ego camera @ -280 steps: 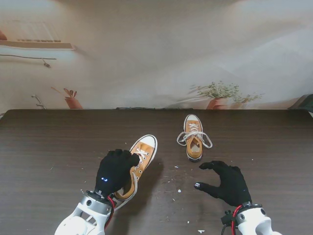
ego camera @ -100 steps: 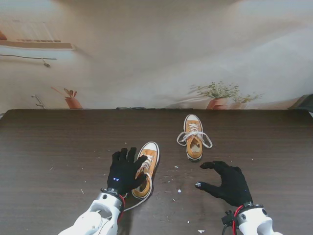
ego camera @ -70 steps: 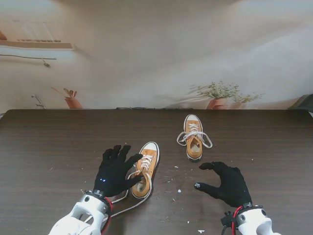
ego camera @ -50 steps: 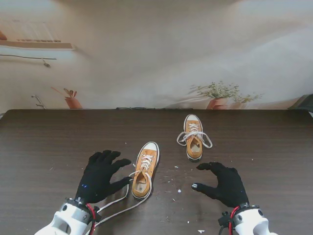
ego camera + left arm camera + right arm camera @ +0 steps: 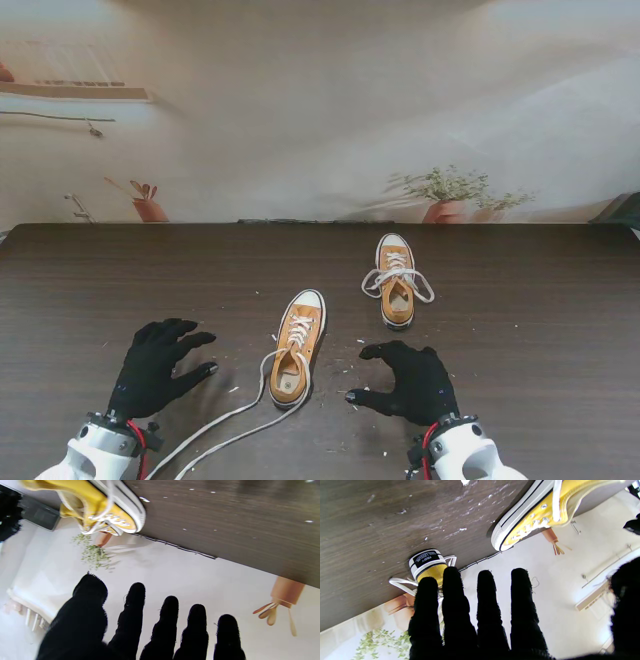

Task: Tie the shoelaces into a bow on the shoes

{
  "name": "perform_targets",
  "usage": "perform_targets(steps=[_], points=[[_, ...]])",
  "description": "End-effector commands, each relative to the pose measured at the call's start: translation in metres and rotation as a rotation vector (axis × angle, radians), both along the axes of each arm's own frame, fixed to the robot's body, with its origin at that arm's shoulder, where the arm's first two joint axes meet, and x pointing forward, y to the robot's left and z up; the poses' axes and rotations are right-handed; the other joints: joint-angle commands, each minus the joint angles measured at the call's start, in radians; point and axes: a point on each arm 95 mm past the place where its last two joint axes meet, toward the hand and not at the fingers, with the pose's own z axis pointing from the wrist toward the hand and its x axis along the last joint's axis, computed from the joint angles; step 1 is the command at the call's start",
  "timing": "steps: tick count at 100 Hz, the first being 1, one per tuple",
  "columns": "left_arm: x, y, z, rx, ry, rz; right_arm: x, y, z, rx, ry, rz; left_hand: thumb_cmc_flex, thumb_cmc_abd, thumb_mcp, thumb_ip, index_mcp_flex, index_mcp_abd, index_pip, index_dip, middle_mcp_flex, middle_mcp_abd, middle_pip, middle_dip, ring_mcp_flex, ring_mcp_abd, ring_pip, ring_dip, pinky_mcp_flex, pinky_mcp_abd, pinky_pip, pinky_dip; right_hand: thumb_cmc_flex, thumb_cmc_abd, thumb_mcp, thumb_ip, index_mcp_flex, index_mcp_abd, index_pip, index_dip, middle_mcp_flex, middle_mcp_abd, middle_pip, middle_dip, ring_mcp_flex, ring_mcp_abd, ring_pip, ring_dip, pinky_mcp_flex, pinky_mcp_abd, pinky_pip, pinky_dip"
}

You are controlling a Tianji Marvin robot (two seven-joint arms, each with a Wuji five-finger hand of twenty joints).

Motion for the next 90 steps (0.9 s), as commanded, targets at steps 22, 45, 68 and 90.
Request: perform_targets(steps=[22,45,68,90], points=[[0.021,0.006,-0.012,-0.003,0.017,0.035,0.006,0.033,-0.01,-0.079,-0.01,0.043,0.023,0.01,0.02,0.017,-0.03,0.056,-0.006,0.017,-0.056,-0.012,-0.008,0.002,-0.038,-0.019,-0.005,-0.019,-0.023,0.01,-0.007,-0.028,0.04,-0.038,0.033,0.038,0.039,0.055,0.03,0.025,0.038,0.018,0.13,0.057,0.062,0.006,0.112,0.054,0.061,0.048,0.084,0.077],[0.021,0.003,-0.015,0.037,0.026,0.034,0.018,0.053,-0.015,-0.124,-0.001,0.055,0.012,0.01,0.035,0.012,-0.031,0.053,0.003,0.017,-0.065,-0.015,-0.006,-0.001,-0.045,-0.026,-0.006,-0.023,-0.024,0.005,-0.01,-0.032,0.068,-0.05,0.04,0.048,0.046,0.07,0.045,0.047,0.024,0.019,0.157,0.066,0.059,0.011,0.138,0.063,0.067,0.059,0.1,0.101],[0.019,-0.005,-0.014,0.031,0.029,0.016,0.038,0.065,-0.026,-0.193,0.005,0.059,0.007,0.011,0.044,0.007,-0.03,0.053,0.008,0.016,-0.068,-0.012,-0.006,-0.003,-0.046,-0.025,-0.006,-0.025,-0.024,0.004,-0.01,-0.033,0.123,-0.064,0.022,0.069,0.02,0.07,0.065,0.077,-0.006,0.011,0.168,0.068,0.047,0.008,0.138,0.057,0.063,0.057,0.096,0.112],[0.02,-0.009,-0.016,0.032,0.037,0.002,0.047,0.072,-0.04,-0.267,-0.001,0.068,0.004,0.012,0.05,0.003,-0.026,0.054,0.011,0.015,-0.069,-0.013,-0.005,-0.004,-0.047,-0.025,-0.004,-0.026,-0.024,0.003,-0.009,-0.033,0.15,-0.07,0.011,0.079,0.014,0.068,0.086,0.092,-0.006,0.009,0.181,0.072,0.049,0.011,0.142,0.055,0.067,0.06,0.098,0.116]])
